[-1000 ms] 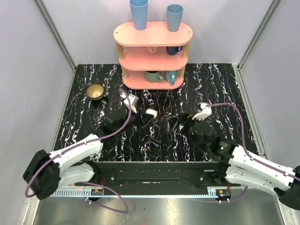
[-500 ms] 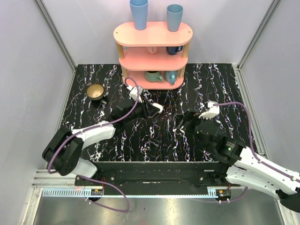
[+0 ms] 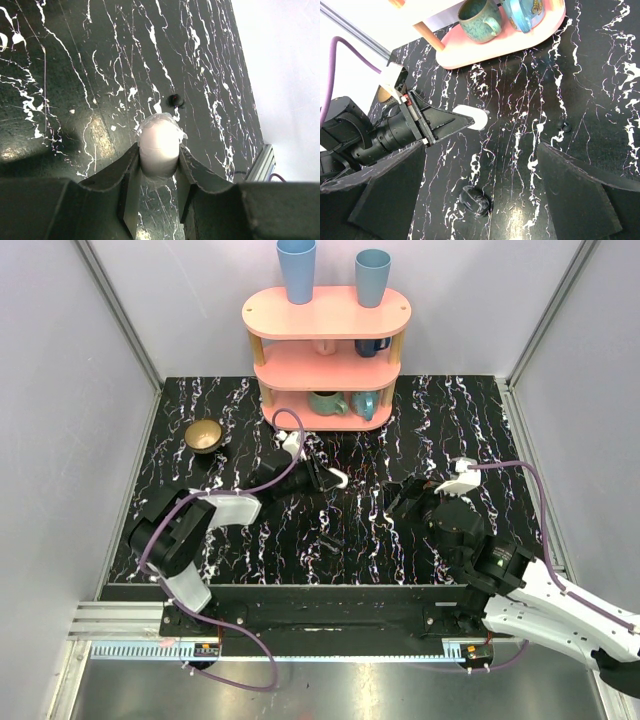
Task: Insert the wireless bluetooth earbuds into the charging case
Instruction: Place the charging case with the earbuds at the center of the board.
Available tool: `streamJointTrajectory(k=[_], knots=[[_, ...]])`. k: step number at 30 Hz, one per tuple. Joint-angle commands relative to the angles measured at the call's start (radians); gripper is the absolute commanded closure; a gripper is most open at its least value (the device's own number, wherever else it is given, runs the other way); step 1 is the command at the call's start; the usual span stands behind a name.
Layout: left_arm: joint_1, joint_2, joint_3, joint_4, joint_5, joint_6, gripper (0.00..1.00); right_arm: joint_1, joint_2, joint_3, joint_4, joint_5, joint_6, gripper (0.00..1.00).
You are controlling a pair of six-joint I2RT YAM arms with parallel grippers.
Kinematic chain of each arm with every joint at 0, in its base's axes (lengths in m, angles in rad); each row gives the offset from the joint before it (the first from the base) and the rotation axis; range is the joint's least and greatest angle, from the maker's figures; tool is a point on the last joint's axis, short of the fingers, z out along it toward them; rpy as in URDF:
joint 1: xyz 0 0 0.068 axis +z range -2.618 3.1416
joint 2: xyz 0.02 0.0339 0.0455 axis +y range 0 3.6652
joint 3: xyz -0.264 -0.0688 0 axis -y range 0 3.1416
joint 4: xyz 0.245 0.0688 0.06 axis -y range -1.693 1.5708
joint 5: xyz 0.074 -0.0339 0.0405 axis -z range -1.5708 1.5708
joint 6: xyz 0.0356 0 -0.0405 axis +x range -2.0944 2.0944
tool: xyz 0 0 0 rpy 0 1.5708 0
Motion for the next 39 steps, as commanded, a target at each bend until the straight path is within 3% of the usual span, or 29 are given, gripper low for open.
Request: streamJointTrajectory(k=[1, 4, 17, 39], knots=[[0.008, 0.026, 0.049, 0.052, -0.038, -0.042, 0.97, -0.006, 0.002, 0.031, 0.000, 0.024, -0.004, 0.00], [0.014, 0.058, 0.035, 0.090, -0.041, -0.068, 0.99, -0.006, 0.013, 0.039, -0.001, 0.016, -0.013, 0.00], [0.031, 0.182, 0.018, 0.245, 0.023, -0.145, 0.89, -0.006, 0.050, 0.049, 0.003, -0.054, -0.024, 0.00], [0.043, 0.179, 0.067, 0.033, -0.003, -0.034, 0.69, -0.006, 0.042, 0.031, 0.008, -0.093, -0.021, 0.00]])
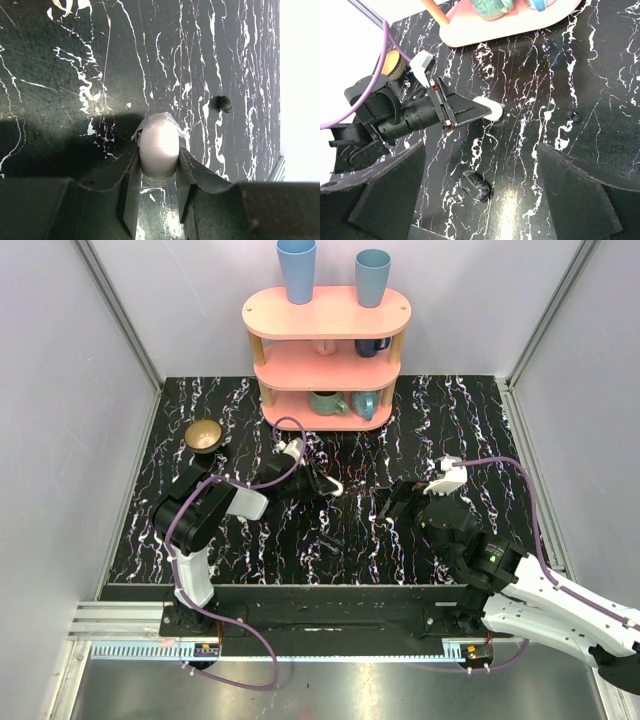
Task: Insert the wireless bluetooth earbuds into the charging case
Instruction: Place the charging case with the earbuds at the center of the board.
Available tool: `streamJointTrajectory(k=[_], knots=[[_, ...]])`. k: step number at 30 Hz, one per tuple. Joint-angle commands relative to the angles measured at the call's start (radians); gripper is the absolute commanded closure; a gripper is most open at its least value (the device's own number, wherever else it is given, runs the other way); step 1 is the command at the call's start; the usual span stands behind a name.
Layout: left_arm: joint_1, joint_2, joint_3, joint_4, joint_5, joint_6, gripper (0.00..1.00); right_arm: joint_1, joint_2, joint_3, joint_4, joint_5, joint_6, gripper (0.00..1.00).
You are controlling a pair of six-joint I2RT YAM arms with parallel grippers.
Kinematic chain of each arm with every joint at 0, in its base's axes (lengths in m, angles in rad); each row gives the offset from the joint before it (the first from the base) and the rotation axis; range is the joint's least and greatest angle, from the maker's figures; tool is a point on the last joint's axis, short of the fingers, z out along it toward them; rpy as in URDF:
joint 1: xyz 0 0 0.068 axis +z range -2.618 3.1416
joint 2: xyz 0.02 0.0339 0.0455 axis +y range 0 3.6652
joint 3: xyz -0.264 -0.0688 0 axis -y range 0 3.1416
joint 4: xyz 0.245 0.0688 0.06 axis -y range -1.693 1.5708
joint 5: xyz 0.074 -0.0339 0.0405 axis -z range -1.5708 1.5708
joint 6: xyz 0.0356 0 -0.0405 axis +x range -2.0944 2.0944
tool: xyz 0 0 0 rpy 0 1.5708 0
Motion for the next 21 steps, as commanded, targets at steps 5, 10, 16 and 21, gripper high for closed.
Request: streamJointTrajectory(k=[5, 10, 16, 21], knots=[[0.005, -0.039, 0.060, -0.091, -0.035, 0.086, 0.66, -0.006, -0.015, 0.023, 0.020, -0.024, -0.008, 0.00], [0.007, -0.051, 0.058, -0.126, -0.051, 0.106, 0.63, -0.005, -0.029, 0.011, 0.020, -0.032, -0.011, 0.00], [0.007, -0.074, 0.057, -0.154, -0.068, 0.142, 0.57, -0.005, -0.041, 0.006, 0.021, -0.023, -0.005, 0.00], [0.007, -0.092, 0.055, -0.183, -0.084, 0.157, 0.56, -0.006, -0.033, 0.011, 0.021, -0.026, -0.006, 0.00]])
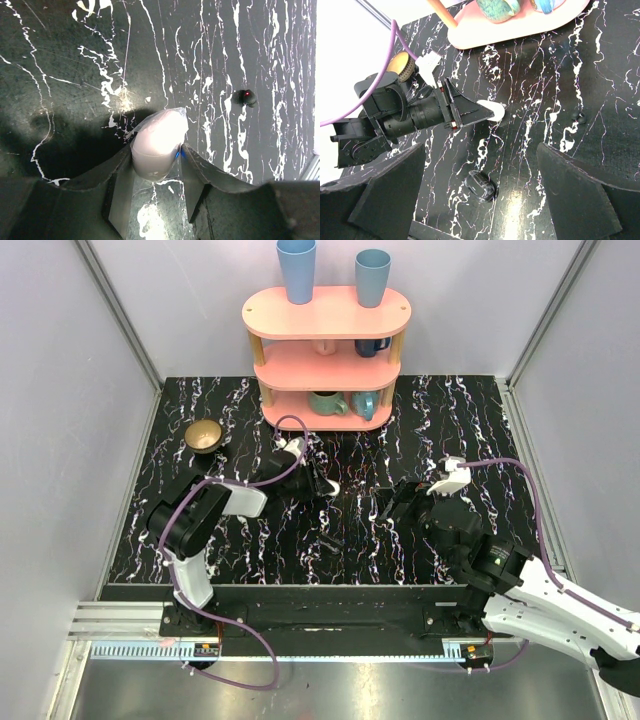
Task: Insert the wireless bluetooth earbuds into the charging case
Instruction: Place the charging case with the earbuds at the center of the board, then pick up the charging case from the center of the board.
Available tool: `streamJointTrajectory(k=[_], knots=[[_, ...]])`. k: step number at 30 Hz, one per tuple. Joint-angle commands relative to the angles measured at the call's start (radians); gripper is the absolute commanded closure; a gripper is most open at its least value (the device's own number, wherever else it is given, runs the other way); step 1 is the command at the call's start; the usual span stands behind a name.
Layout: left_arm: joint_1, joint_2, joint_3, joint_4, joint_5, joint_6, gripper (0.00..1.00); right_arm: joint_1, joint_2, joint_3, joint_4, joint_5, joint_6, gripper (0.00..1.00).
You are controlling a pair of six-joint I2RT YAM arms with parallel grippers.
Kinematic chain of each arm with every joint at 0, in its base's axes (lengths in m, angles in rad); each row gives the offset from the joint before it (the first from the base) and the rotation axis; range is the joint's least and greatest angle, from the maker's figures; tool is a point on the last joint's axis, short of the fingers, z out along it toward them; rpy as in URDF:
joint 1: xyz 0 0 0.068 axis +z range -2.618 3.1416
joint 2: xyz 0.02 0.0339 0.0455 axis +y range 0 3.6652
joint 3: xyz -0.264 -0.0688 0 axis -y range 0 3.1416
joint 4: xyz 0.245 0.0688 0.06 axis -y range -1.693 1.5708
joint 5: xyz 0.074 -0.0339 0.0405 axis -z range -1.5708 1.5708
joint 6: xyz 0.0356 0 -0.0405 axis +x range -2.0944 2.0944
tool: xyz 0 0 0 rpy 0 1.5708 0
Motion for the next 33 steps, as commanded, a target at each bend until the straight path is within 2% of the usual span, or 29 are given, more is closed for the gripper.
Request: streamJointTrajectory(k=[1, 14, 18, 26, 33], knots=[[0.005, -0.061, 0.019, -0.021, -0.046, 0.041, 0.55, -0.006, -0.002, 0.013, 0.019, -0.008, -0.009, 0.00], [0.005, -0.135, 0.022, -0.127, -0.124, 0.118, 0.54, -0.006, -0.016, -0.013, 0.019, -0.027, 0.011, 0.00], [0.004, -0.205, 0.026, -0.231, -0.182, 0.174, 0.54, -0.006, 0.025, -0.022, 0.024, -0.025, 0.015, 0.00], [0.007, -0.417, 0.009, -0.394, -0.308, 0.271, 0.54, -0.006, 0.148, -0.015, 0.069, -0.114, -0.021, 0.00], [0.007, -0.743, -0.075, -0.415, -0.332, 0.337, 0.51, -0.006, 0.303, 0.002, 0.058, -0.239, -0.130, 0.00]])
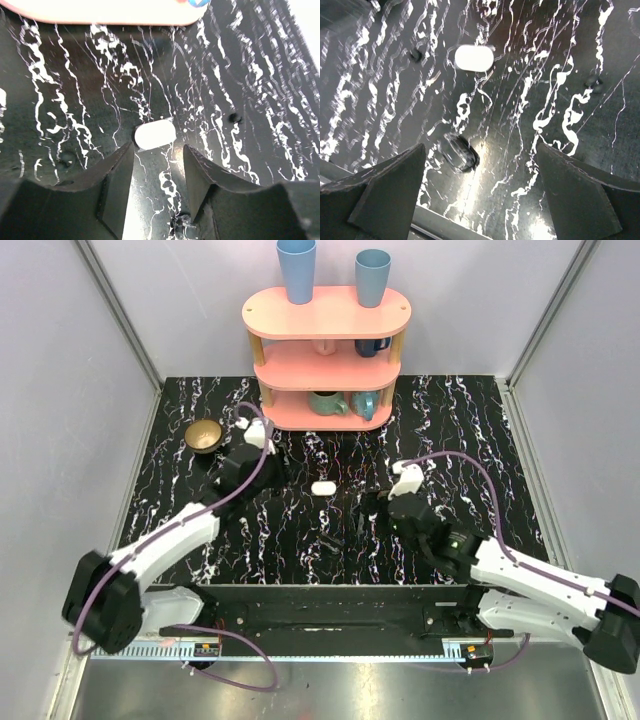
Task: Insert the wireless bluetooth earbuds into the charging case
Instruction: Pick up the charging case from the center of the board.
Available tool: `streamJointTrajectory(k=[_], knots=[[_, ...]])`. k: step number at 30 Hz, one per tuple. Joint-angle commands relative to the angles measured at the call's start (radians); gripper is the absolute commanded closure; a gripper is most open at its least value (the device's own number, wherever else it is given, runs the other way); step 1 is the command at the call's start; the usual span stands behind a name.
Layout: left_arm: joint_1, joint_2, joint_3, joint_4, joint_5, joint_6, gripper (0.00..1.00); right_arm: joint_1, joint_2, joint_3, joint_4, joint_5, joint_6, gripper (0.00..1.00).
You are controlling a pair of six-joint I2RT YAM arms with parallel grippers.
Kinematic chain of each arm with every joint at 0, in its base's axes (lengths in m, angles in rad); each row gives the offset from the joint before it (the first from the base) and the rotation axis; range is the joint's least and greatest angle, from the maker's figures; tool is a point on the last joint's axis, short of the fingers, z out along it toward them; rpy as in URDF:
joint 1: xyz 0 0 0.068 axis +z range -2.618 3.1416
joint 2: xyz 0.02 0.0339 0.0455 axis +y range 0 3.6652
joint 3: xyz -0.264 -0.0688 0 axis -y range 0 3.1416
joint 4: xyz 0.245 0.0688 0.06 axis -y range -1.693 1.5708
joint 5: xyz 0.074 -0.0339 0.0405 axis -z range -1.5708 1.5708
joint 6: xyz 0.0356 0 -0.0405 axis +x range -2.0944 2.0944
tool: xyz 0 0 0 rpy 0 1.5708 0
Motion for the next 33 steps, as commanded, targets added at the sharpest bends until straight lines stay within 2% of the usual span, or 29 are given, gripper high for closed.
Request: streamJointTrajectory(k=[1, 6, 9, 12, 14, 17, 21, 26, 33], knots=[[0.006, -0.211, -0.062, -0.013, -0.051, 0.079, 0.50, -0.005, 0.097, 0.027, 0.038, -0.130, -0.097, 0.00], [0.011, -0.453, -0.194, -0.012, -0.068, 0.119, 0.41, -0.007, 0.285, 0.055, 0.053, -0.239, -0.139, 0.01], [0.012, -0.583, -0.263, -0.024, -0.071, 0.121, 0.33, -0.007, 0.382, 0.075, 0.082, -0.307, -0.176, 0.05], [0.012, -0.680, -0.291, -0.064, -0.065, 0.147, 0.23, -0.005, 0.450, 0.087, 0.114, -0.363, -0.212, 0.06], [0.014, -0.725, -0.297, -0.100, -0.063, 0.162, 0.13, -0.005, 0.479, 0.085, 0.159, -0.418, -0.251, 0.09], [0.012, -0.751, -0.302, -0.127, -0.074, 0.179, 0.06, -0.004, 0.520, 0.102, 0.199, -0.507, -0.309, 0.11], [0.014, -0.741, -0.311, -0.102, -0.062, 0.167, 0.04, -0.001, 0.589, 0.157, 0.177, -0.540, -0.364, 0.15], [0.014, -0.705, -0.293, -0.119, -0.042, 0.168, 0.01, 0.004, 0.666, 0.193, 0.163, -0.535, -0.394, 0.19], [0.012, -0.731, -0.300, -0.111, -0.063, 0.153, 0.01, 0.012, 0.703, 0.190, 0.154, -0.532, -0.387, 0.27]])
